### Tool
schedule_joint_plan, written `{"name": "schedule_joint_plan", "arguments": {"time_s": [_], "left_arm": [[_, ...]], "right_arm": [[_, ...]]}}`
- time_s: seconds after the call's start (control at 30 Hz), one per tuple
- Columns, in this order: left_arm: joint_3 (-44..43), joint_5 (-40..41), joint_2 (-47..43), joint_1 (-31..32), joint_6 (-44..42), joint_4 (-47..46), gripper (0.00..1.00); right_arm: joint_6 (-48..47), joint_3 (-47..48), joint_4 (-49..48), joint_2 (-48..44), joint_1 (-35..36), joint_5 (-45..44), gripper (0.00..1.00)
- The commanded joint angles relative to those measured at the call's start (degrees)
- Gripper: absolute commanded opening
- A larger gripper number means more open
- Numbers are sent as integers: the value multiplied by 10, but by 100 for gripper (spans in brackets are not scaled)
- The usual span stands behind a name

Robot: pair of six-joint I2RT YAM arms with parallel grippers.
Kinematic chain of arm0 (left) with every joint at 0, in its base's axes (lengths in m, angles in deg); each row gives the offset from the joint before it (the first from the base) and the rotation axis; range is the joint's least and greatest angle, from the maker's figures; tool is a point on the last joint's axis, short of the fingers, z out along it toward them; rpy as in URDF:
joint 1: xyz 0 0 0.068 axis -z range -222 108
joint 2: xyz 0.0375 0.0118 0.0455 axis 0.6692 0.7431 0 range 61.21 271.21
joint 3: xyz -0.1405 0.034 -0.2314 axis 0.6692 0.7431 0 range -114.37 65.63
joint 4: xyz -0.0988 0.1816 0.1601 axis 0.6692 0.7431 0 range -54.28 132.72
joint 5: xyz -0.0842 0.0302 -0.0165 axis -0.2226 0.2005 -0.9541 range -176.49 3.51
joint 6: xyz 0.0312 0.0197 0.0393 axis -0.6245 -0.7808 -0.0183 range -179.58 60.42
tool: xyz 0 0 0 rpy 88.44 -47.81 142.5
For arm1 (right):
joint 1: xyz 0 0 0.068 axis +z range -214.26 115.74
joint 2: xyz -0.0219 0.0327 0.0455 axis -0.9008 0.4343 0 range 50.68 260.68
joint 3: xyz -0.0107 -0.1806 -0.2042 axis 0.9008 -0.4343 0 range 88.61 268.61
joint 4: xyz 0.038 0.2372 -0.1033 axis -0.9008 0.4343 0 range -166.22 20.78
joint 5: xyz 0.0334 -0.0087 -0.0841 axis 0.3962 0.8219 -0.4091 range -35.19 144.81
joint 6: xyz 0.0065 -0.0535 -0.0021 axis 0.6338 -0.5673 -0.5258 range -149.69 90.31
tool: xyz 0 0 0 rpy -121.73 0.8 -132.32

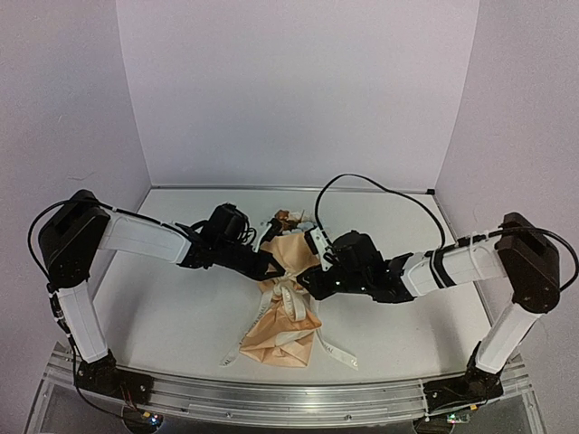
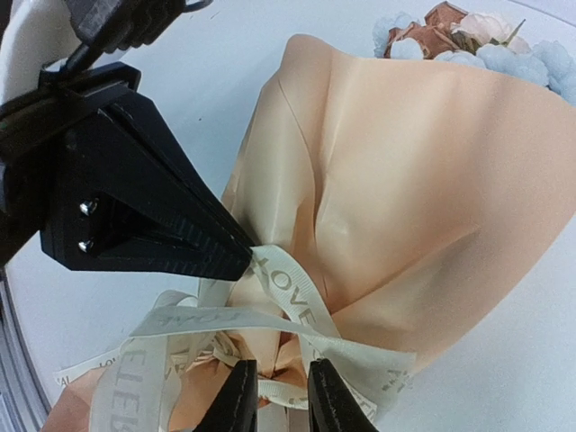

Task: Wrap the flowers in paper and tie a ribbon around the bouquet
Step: Cross the half-tied ribbon over the folded bouquet.

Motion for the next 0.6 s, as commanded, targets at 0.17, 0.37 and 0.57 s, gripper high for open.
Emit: {"name": "schedule_joint_plan", "arguments": {"time_s": [0.17,0.37,0.57], "left_arm": [[8,5,-41,-1,1,-39,0],[8,0,-40,-1,-4,-41,0],[9,-4,-39,-1,-10,-43,0]], "right_arm": [[67,6,210,-117,5,14,32],[48,78,424,-164,20,40,43],[11,130,481,-145,34,72,55]]}}
